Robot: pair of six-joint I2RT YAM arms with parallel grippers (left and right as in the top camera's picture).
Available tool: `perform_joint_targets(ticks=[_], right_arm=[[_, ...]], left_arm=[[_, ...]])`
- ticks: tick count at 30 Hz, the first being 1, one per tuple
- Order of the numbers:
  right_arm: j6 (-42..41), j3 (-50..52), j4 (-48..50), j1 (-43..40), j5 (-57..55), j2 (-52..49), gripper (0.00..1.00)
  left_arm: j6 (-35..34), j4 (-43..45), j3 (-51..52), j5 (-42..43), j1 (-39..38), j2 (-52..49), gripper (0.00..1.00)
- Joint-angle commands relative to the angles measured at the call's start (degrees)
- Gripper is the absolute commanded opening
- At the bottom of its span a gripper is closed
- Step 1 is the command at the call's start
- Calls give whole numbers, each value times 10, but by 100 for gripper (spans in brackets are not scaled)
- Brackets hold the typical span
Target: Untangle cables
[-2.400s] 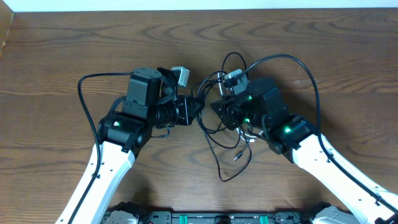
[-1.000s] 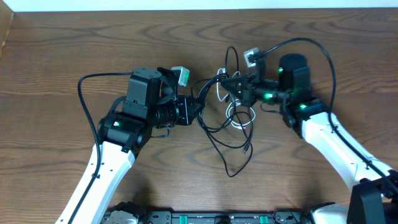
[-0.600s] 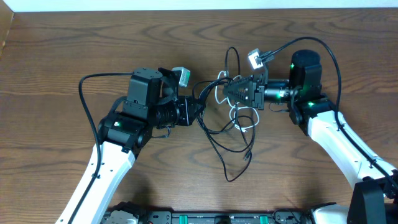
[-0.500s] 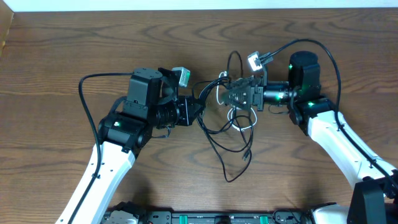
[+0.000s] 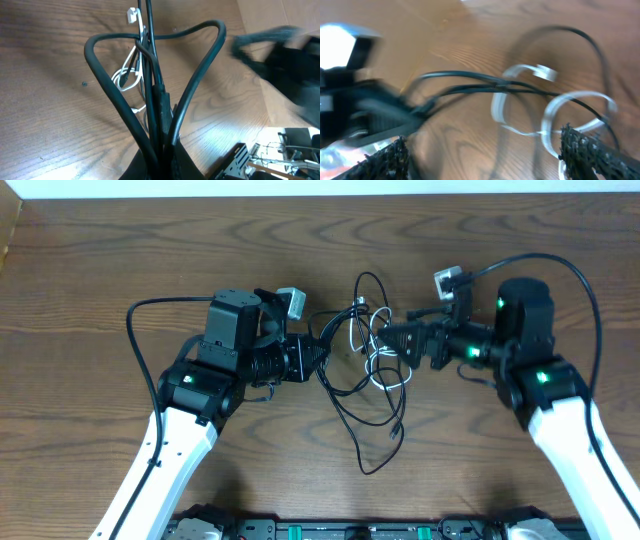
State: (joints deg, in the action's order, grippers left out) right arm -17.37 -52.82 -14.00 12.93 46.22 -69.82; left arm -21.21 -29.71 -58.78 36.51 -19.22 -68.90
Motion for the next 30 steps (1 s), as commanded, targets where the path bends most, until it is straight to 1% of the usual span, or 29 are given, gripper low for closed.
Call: perform_joint_targets(ticks=[1, 2, 3, 5, 11, 14, 17, 22, 25, 28, 29, 30], right_arm=[[-41, -4, -7, 75, -112, 36, 86], [-66, -4, -12, 103, -178, 34, 80], [-79, -4, -12, 116, -207, 29, 78], [-95, -4, -12, 159, -262, 10, 77], [-101, -4, -7, 213, -341, -36, 70], [-101, -4, 2, 221, -364, -52, 70], [-119, -4, 17, 228, -373, -79, 73], [-143, -4, 39, 233, -378, -112, 68], [-136, -5, 28, 233, -441, -92, 69], [-137, -5, -2, 233, -473, -42, 69], [-137, -5, -14, 233, -471, -11, 67], [-137, -5, -22, 233, -466, 10, 62]], left_arm=[[-5, 3, -4, 3, 1, 4, 7], [-5, 3, -4, 3, 1, 4, 7], [-5, 3, -4, 3, 1, 4, 7], [-5, 3, -4, 3, 1, 4, 7], [-5, 2, -4, 3, 1, 4, 7], [-5, 3, -4, 3, 1, 4, 7], [-5, 2, -4, 4, 1, 4, 8], [-5, 2, -4, 4, 1, 4, 7], [-5, 2, -4, 4, 1, 4, 7], [-5, 2, -4, 4, 1, 4, 8], [-5, 2, -4, 4, 1, 4, 7], [-5, 2, -4, 3, 1, 4, 7]])
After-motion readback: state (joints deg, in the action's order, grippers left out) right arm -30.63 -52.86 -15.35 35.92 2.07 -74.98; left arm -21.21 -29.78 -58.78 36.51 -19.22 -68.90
